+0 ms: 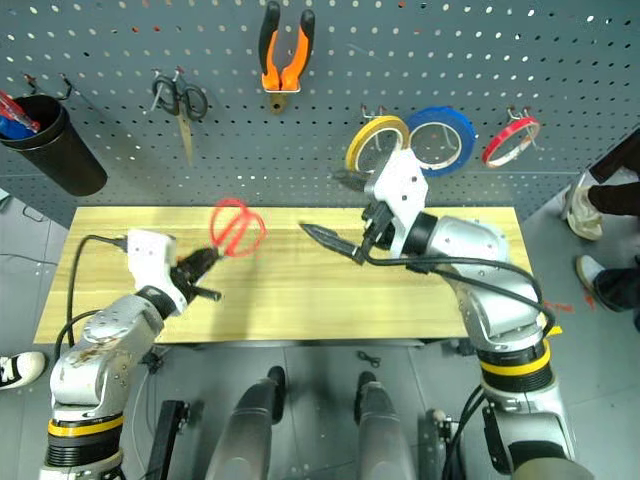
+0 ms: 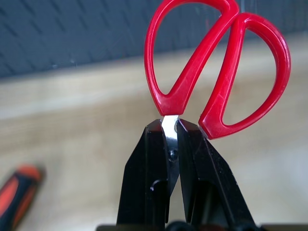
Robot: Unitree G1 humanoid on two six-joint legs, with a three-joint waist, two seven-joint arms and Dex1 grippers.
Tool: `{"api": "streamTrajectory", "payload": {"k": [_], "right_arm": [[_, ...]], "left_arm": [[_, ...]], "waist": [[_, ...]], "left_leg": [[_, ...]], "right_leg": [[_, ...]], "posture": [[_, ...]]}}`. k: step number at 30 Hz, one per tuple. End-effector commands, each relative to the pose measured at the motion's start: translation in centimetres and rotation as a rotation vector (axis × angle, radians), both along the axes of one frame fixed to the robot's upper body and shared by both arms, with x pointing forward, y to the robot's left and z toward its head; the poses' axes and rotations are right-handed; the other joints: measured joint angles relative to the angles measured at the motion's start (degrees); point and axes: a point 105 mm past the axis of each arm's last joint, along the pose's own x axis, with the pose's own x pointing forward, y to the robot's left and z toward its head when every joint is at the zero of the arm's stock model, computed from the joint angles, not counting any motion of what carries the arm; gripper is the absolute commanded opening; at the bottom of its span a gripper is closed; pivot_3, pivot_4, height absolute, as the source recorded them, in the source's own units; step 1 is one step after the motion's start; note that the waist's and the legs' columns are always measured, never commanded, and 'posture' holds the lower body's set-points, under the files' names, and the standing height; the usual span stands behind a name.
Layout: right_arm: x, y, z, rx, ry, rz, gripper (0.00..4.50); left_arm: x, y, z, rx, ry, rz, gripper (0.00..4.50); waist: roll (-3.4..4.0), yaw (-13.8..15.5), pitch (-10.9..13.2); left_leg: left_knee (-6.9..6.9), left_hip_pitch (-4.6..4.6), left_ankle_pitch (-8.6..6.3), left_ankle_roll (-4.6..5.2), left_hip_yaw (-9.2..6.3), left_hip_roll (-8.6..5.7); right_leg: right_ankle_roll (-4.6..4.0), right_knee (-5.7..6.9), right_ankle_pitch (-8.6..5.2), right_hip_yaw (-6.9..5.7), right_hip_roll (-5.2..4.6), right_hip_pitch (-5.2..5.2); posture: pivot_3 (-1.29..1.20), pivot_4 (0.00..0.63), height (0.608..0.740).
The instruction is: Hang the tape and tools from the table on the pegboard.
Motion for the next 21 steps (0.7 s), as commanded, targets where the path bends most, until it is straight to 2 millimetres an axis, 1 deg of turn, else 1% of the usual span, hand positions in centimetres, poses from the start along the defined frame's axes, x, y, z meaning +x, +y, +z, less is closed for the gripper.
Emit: {"api": "streamTrajectory", "payload": {"k": [1,3,6,8,14,21], "right_arm": [[-1.6,0.5,3.2,0.059,-0.099,0.052,4.50],[-1.7,0.8,4.1,0.085,-0.112,0.065,4.50],[-1.8,1.4,5.2,0.121,-0.135,0.091,4.50],[-1.8,1.7,5.7,0.134,-0.149,0.103,4.50],[-1.8,2.2,6.8,0.153,-0.174,0.126,4.50],[-1.9,3.3,7.8,0.165,-0.180,0.170,4.50]], "left_arm": [[-1.9,0.0,4.5,-0.032,-0.171,0.016,0.03],[-2.2,-0.2,5.6,-0.060,-0.210,0.035,0.03],[-2.7,-0.9,7.3,-0.104,-0.279,0.055,0.03],[-3.0,-1.2,7.9,-0.133,-0.300,0.075,0.03],[-3.1,-1.4,8.0,-0.172,-0.314,0.114,0.03],[-2.0,-0.9,8.3,-0.164,-0.319,0.123,0.03]], "waist": [[-0.10,-0.08,-0.08],[-0.13,0.02,-0.25],[-0.46,0.25,-0.77],[-0.58,0.35,-0.90],[-0.62,0.72,-1.05],[-0.63,1.02,-1.32]], "left_leg": [[0.00,0.00,0.01,-0.02,-0.02,0.01],[0.01,0.00,0.04,-0.06,-0.03,-0.03],[0.04,0.00,0.05,-0.07,-0.03,-0.04],[0.10,0.00,0.05,-0.07,-0.05,-0.04],[0.53,-0.12,0.05,-0.07,-0.06,-0.03],[0.57,-0.11,0.09,-0.03,-0.08,-0.02]], "right_leg": [[-0.02,0.02,0.01,0.00,0.02,0.00],[-0.20,0.03,0.14,0.01,-0.01,0.00],[-0.18,0.03,0.18,0.00,-0.01,0.02],[-0.23,0.05,0.24,-0.01,0.00,0.04],[-0.23,0.07,0.42,-0.01,0.00,0.12],[-0.24,0.15,0.48,-0.02,0.03,0.11]], "posture": [[0.14,0.301,0.740],[0.15,0.295,0.740],[0.17,0.279,0.740],[0.17,0.276,0.740],[0.18,0.270,0.740],[0.18,0.267,0.740]]}}
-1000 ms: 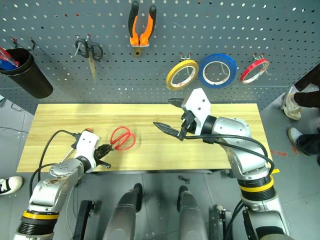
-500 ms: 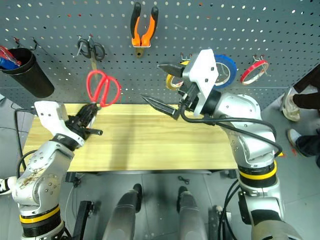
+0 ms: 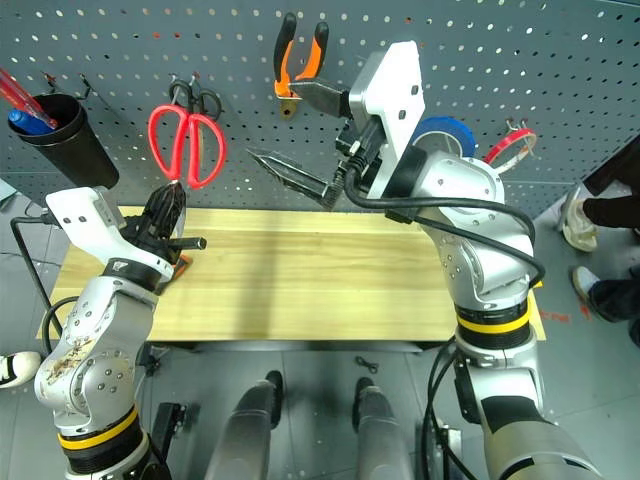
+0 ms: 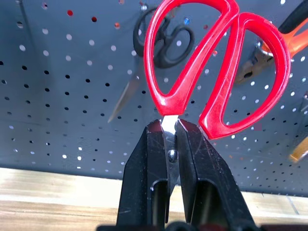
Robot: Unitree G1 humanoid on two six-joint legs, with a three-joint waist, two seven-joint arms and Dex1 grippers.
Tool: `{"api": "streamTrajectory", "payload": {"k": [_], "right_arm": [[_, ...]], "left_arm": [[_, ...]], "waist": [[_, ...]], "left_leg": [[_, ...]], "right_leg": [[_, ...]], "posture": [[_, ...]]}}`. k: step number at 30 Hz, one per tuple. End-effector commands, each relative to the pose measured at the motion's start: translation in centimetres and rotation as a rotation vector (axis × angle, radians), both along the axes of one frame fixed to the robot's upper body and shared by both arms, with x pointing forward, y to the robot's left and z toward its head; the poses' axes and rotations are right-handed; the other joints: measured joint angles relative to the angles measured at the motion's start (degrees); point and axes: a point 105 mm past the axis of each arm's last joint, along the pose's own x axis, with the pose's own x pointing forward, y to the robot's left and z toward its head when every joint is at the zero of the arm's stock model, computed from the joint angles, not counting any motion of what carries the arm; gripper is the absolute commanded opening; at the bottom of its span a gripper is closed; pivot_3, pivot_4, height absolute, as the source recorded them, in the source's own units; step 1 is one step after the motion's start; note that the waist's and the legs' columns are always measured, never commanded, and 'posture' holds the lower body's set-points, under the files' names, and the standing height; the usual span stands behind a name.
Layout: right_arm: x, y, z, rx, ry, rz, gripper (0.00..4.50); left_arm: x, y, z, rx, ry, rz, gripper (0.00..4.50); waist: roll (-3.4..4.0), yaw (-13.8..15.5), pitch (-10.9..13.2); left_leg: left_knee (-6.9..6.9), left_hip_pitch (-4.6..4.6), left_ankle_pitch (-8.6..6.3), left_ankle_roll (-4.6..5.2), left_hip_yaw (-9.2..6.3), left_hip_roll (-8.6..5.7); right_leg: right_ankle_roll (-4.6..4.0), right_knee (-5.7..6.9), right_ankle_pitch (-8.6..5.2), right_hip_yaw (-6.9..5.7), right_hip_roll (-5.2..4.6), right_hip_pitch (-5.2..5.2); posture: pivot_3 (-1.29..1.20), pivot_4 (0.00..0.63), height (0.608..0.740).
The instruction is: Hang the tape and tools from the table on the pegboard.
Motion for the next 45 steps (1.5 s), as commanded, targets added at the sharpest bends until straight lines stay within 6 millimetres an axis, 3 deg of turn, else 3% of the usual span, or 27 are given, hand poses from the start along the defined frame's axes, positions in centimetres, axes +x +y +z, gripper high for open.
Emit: {"api": "streamTrajectory", "payload": {"k": [1,6,16,22,25,26,28,32,37,42,45], "right_arm": [[-0.8,0.5,1.3,0.020,-0.042,0.042,4.50],[-0.4,1.1,1.1,0.020,-0.002,0.043,4.50],[0.0,1.0,1.0,0.024,0.020,0.013,4.50],[0.1,1.0,0.6,0.022,0.032,0.015,4.50],[0.2,0.9,-0.6,-0.007,0.044,0.013,4.50],[0.2,0.9,-1.1,-0.022,0.049,0.014,4.50],[0.2,0.9,-2.5,-0.069,0.078,0.016,4.50],[0.4,1.4,-7.3,-0.239,0.179,0.006,4.50],[-0.3,2.8,-10.4,-0.330,0.258,0.052,4.50],[-0.3,4.4,-10.5,-0.309,0.301,0.076,4.50],[0.1,4.4,-10.3,-0.288,0.309,0.059,4.50]], "left_arm": [[0.0,0.1,1.4,0.019,-0.065,0.008,0.03],[0.8,0.2,1.7,0.004,-0.074,0.006,0.03],[3.2,0.1,0.5,0.055,0.019,0.028,0.03],[3.4,0.0,0.4,0.052,0.018,0.021,2.73],[3.0,0.7,-1.1,0.077,0.064,0.032,4.20],[2.8,1.0,-1.6,0.085,0.079,0.035,4.44],[2.4,1.9,-3.0,0.111,0.127,0.052,4.44],[1.6,5.1,-7.5,0.246,0.330,0.054,4.44],[2.0,8.1,-9.3,0.399,0.466,-0.048,4.44],[3.4,10.9,-11.1,0.551,0.598,-0.226,4.44],[5.6,12.1,-12.1,0.563,0.622,-0.219,4.44]], "waist": [[0.00,0.09,-0.18],[-0.07,0.45,-0.60],[-0.07,0.47,-0.63],[-0.08,0.32,-0.64],[-0.07,0.20,-0.79],[-0.06,0.19,-0.80],[-0.07,0.24,-0.81],[-0.06,0.14,-0.81],[-0.02,0.33,-0.77],[0.17,0.68,-0.59],[0.34,1.29,-0.35]], "left_leg": [[0.00,0.00,0.00,0.00,0.00,0.00],[0.00,-0.01,0.00,0.00,0.00,0.00],[0.04,-0.01,0.02,0.00,-0.01,0.00],[0.04,-0.01,0.03,0.01,-0.02,0.00],[0.04,0.00,0.03,0.01,-0.03,0.00],[0.04,0.02,0.03,0.01,-0.02,0.00],[0.04,0.03,0.03,0.01,-0.02,0.00],[0.03,0.06,0.03,0.01,-0.02,0.01],[0.02,0.20,0.14,-0.07,-0.02,0.05],[-0.03,0.33,0.18,-0.12,-0.01,0.11],[-0.03,0.28,0.21,-0.06,-0.01,0.09]], "right_leg": [[0.00,-0.01,0.01,0.00,0.00,0.00],[-0.03,-0.02,0.03,0.00,-0.01,0.00],[-0.06,0.08,0.05,-0.01,-0.01,0.00],[-0.07,0.11,0.06,-0.02,0.00,0.00],[-0.07,0.13,0.06,-0.02,0.00,0.00],[-0.07,0.13,0.06,-0.01,-0.01,0.01],[-0.08,0.14,0.06,-0.02,-0.01,0.01],[-0.09,0.18,0.04,-0.01,-0.01,0.00],[0.13,0.50,-0.23,-0.01,0.03,-0.07],[-0.48,0.68,-0.57,-0.03,0.03,-0.13],[-0.56,0.67,-0.63,-0.03,-0.01,-0.14]], "posture": [[0.17,0.264,0.740],[0.17,0.264,0.740],[0.15,0.270,0.740],[0.15,0.271,0.740],[0.15,0.276,0.740],[0.15,0.276,0.740],[0.16,0.278,0.740],[0.17,0.299,0.740],[0.19,0.331,0.740],[0.19,0.390,0.740],[0.19,0.427,0.740]]}}
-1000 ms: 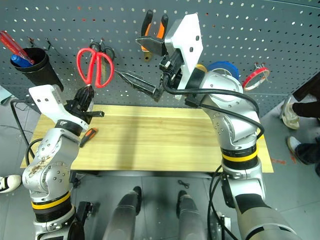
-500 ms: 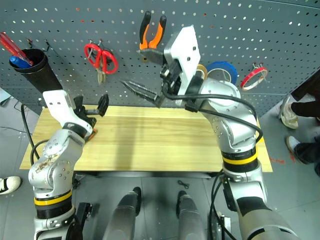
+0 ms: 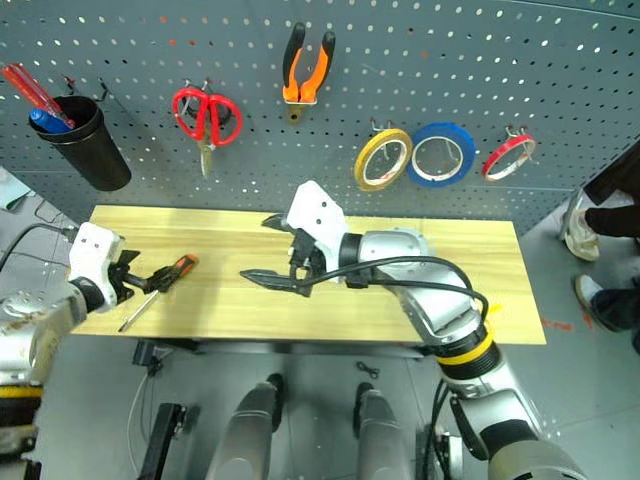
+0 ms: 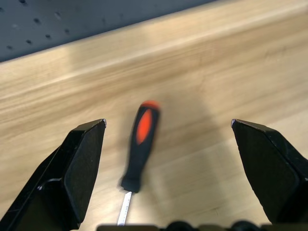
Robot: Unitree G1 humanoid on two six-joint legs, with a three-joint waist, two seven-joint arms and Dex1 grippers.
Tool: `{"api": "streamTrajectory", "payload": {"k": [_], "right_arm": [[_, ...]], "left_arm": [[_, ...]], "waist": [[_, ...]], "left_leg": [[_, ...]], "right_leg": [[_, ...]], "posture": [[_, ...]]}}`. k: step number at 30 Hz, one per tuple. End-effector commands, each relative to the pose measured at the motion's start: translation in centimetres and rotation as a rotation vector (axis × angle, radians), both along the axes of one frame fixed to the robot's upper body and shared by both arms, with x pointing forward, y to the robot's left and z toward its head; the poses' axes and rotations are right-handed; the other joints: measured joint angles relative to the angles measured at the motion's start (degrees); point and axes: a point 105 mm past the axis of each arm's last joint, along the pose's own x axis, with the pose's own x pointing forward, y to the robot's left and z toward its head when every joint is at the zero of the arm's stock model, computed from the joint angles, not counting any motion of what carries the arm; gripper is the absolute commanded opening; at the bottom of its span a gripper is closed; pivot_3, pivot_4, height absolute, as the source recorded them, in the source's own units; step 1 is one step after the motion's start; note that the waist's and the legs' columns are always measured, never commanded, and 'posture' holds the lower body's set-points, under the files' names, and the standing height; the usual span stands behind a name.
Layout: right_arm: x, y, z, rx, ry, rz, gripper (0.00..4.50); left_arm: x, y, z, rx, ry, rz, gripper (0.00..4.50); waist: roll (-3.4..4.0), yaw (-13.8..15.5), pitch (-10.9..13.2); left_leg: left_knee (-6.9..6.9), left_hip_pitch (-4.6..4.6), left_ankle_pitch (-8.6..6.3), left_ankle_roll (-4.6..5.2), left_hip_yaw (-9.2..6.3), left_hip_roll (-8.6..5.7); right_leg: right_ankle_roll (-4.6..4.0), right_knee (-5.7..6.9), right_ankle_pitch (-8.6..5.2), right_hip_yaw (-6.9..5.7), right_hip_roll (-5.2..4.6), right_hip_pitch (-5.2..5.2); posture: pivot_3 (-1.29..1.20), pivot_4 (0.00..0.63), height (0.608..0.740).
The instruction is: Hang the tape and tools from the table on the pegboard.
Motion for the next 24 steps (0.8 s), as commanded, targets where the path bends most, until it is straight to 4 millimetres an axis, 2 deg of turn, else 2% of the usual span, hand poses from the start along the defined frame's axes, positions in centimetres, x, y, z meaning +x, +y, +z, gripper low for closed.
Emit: {"api": "streamTrajectory", "payload": {"k": [1,6,9,13,14,16,20,21,24], "right_arm": [[0.1,0.0,1.2,0.023,-0.040,-0.015,4.50],[0.3,-0.3,1.5,0.019,-0.040,-0.022,4.50],[0.6,-0.6,1.7,0.016,-0.048,-0.029,4.50],[1.0,-1.0,1.9,0.028,-0.046,-0.051,4.50],[1.1,-1.0,1.8,0.030,-0.042,-0.056,4.50],[1.1,-1.0,1.6,0.031,-0.037,-0.057,4.50],[1.0,-0.9,1.6,0.034,-0.033,-0.052,4.50],[1.1,-0.8,1.6,0.034,-0.034,-0.051,4.50],[1.3,-0.8,1.5,0.033,-0.040,-0.050,4.50]], "left_arm": [[1.7,0.6,-1.5,0.037,0.025,-0.032,4.44],[3.9,-0.8,-3.0,0.025,0.097,-0.070,4.44],[3.7,-0.8,-4.1,0.061,0.167,-0.096,4.44],[3.0,0.4,-5.4,0.096,0.240,-0.056,4.44],[2.8,0.7,-5.7,0.088,0.258,-0.044,3.93],[2.5,0.9,-6.1,0.093,0.279,-0.043,3.21],[2.4,1.2,-5.8,0.089,0.280,-0.036,1.31],[2.4,1.4,-5.7,0.088,0.278,-0.032,0.96],[2.3,1.6,-5.4,0.087,0.258,-0.022,0.88]], "waist": [[0.03,0.36,0.34],[-0.03,0.64,1.70],[-0.02,0.19,2.56],[0.11,-0.77,3.40],[0.17,-0.90,3.45],[0.27,-1.14,3.52],[0.36,-1.36,3.59],[0.37,-1.40,3.60],[0.38,-1.46,3.60]], "left_leg": [[0.00,-0.04,0.05,0.07,0.00,0.00],[0.02,-0.23,0.07,0.11,-0.06,-0.02],[0.02,-0.33,0.07,0.12,-0.14,-0.02],[0.00,-0.33,0.07,0.12,-0.16,-0.02],[0.00,-0.33,0.07,0.12,-0.17,-0.02],[-0.01,-0.31,0.07,0.12,-0.17,-0.02],[-0.01,-0.31,0.07,0.12,-0.17,-0.02],[-0.01,-0.31,0.07,0.12,-0.17,-0.02],[-0.02,-0.31,0.07,0.12,-0.17,-0.02]], "right_leg": [[-0.01,-0.01,-0.01,0.00,0.01,-0.01],[0.02,0.20,-0.05,0.00,0.05,-0.13],[0.21,0.26,0.05,-0.03,0.07,-0.20],[0.29,0.32,0.10,-0.02,0.06,-0.22],[0.30,0.36,0.08,-0.03,0.06,-0.26],[0.44,0.39,-0.02,-0.02,0.06,-0.27],[0.47,0.39,-0.04,-0.02,0.05,-0.27],[0.47,0.38,-0.05,-0.02,0.04,-0.27],[0.47,0.37,-0.05,-0.02,0.04,-0.27]], "posture": [[0.19,0.432,0.740],[0.16,0.463,0.740],[0.15,0.478,0.740],[0.16,0.491,0.740],[0.16,0.491,0.740],[0.16,0.498,0.740],[0.17,0.498,0.740],[0.18,0.495,0.740],[0.19,0.477,0.740]]}}
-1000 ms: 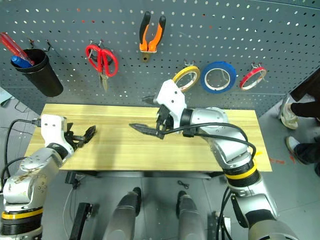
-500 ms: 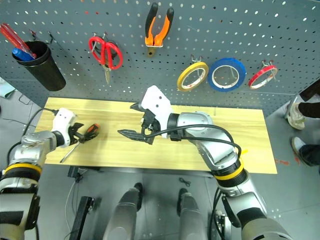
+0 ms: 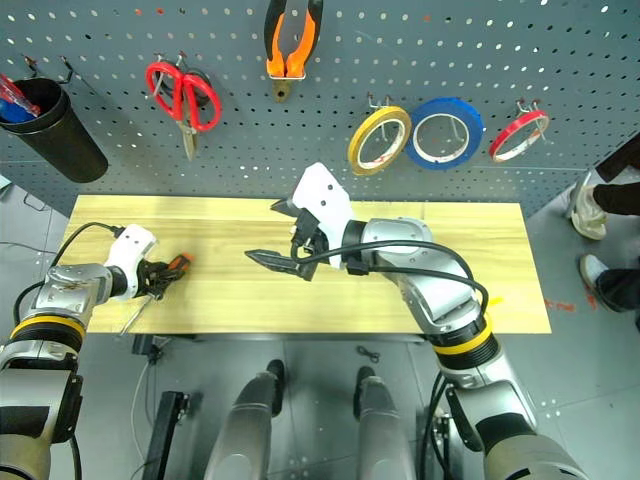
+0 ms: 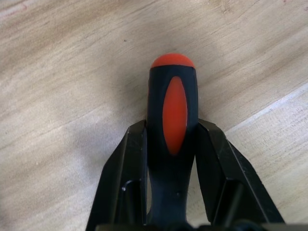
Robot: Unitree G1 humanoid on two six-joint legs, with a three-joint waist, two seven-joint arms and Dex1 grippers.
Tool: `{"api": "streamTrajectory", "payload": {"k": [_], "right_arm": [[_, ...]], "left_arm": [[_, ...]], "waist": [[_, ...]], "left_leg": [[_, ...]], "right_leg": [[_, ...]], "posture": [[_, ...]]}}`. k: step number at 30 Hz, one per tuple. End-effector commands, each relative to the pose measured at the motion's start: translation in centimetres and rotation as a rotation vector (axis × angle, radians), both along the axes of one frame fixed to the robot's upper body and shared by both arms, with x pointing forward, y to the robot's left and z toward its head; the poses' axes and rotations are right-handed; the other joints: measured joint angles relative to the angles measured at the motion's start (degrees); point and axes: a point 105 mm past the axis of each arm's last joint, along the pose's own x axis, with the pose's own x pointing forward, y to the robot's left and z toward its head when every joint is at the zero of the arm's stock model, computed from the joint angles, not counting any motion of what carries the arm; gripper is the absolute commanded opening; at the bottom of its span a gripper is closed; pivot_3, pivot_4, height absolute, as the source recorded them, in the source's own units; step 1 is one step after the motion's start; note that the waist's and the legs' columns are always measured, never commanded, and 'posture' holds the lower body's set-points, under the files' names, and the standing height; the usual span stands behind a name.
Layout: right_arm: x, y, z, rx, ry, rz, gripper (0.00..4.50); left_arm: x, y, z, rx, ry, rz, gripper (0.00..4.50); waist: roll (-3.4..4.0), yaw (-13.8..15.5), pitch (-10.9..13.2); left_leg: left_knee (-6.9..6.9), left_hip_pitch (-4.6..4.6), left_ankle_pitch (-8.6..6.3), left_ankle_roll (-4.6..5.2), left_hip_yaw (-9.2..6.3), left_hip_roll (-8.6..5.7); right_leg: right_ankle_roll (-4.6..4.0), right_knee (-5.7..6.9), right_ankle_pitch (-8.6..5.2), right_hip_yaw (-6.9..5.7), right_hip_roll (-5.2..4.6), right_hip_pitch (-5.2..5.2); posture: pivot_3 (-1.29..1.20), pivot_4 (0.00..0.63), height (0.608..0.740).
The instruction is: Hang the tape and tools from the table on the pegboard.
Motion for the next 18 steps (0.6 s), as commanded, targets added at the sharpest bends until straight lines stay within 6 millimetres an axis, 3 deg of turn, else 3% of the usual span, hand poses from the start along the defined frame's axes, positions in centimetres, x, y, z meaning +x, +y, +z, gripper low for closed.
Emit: {"api": "streamTrajectory", "payload": {"k": [1,5,8,9,11,15,18], "right_arm": [[-0.1,0.0,0.9,0.019,-0.052,0.010,4.50],[-0.3,-0.9,0.7,0.025,-0.071,0.015,4.50],[-1.1,-2.1,2.4,0.107,-0.090,0.033,4.50],[-1.6,-2.5,3.3,0.140,-0.094,0.055,4.50],[-2.3,-2.9,4.3,0.173,-0.096,0.090,4.50],[-3.6,-2.9,7.7,0.273,-0.112,0.166,4.50],[-3.8,-2.7,9.2,0.318,-0.119,0.192,4.50]], "left_arm": [[-0.9,1.1,-0.6,0.016,0.015,0.027,0.88],[-0.8,0.3,2.1,0.047,-0.134,-0.034,0.88],[-2.3,-2.0,7.7,-0.082,-0.303,-0.077,0.88],[-3.4,-3.3,10.7,-0.157,-0.402,-0.107,0.88],[-5.4,-4.8,14.4,-0.236,-0.516,-0.142,0.88],[-8.2,-5.8,22.6,-0.293,-0.795,-0.137,0.88],[-8.5,-6.0,26.2,-0.311,-0.918,-0.110,0.88]], "waist": [[0.00,-0.07,0.00],[-0.04,-0.04,-0.03],[-0.13,0.38,-0.09],[-0.15,0.65,-0.09],[-0.21,1.07,-0.13],[-0.34,1.74,-0.43],[-0.49,2.29,-0.93]], "left_leg": [[-0.01,0.00,0.00,0.00,0.00,0.00],[-0.11,-0.02,0.00,-0.01,0.00,0.00],[-0.22,-0.16,0.03,-0.06,-0.01,0.02],[-0.26,-0.18,0.05,-0.09,-0.01,0.00],[-0.27,-0.31,0.08,-0.15,-0.04,0.01],[-0.30,-0.26,0.12,-0.22,-0.08,-0.02],[-0.31,-0.16,0.18,-0.31,-0.08,-0.02]], "right_leg": [[0.00,-0.02,0.00,0.00,0.00,0.00],[0.01,-0.06,0.01,0.00,0.00,-0.05],[-0.01,-0.18,0.03,-0.04,-0.01,-0.12],[-0.19,-0.19,0.16,-0.06,-0.03,-0.13],[-0.23,-0.22,0.20,-0.12,-0.03,-0.25],[0.04,-0.28,0.11,-0.16,-0.02,-0.20],[0.10,-0.29,0.15,-0.17,0.02,-0.12]], "posture": [[0.19,0.472,0.740],[0.21,0.416,0.740],[0.23,0.370,0.740],[0.24,0.356,0.740],[0.27,0.335,0.740],[0.32,0.274,0.740],[0.34,0.256,0.740]]}}
